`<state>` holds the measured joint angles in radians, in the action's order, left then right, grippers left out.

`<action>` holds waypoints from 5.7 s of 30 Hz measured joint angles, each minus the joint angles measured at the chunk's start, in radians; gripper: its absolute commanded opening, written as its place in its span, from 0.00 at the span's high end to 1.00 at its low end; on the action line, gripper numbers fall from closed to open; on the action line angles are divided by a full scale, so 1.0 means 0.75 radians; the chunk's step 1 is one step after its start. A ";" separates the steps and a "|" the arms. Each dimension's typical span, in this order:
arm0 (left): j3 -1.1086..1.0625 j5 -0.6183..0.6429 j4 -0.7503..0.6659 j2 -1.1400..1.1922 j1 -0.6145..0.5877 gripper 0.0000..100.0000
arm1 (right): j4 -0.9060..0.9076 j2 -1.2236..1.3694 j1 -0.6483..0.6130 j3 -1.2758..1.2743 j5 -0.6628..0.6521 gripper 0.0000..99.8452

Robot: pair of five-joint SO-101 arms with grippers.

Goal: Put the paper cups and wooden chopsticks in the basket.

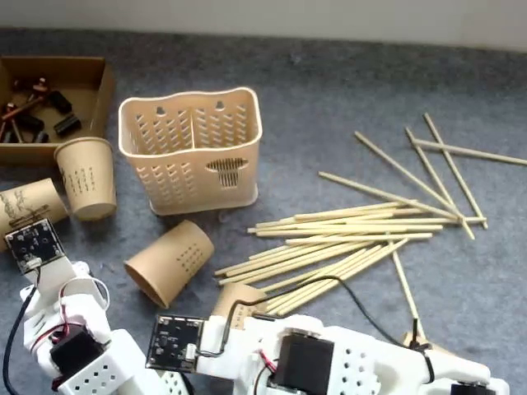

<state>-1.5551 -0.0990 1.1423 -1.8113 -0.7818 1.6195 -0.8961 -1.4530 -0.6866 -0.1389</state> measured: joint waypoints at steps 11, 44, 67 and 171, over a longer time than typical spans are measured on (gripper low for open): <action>0.000 0.000 0.000 0.000 0.000 0.93 | -0.239 0.010 -0.010 -0.110 0.000 0.71; 0.000 0.000 0.000 0.000 0.000 0.93 | -0.403 0.010 0.550 -0.237 -0.160 0.85; 0.000 0.000 0.000 0.000 0.000 0.93 | -0.722 0.016 0.763 -0.264 -0.166 1.00; 0.000 0.000 0.000 0.000 0.006 0.93 | -0.712 0.002 1.442 0.411 -0.166 0.77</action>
<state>-1.5551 -0.0990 1.1423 -1.8113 -0.7772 1.0856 -0.8945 -0.3713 -0.3782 -0.2631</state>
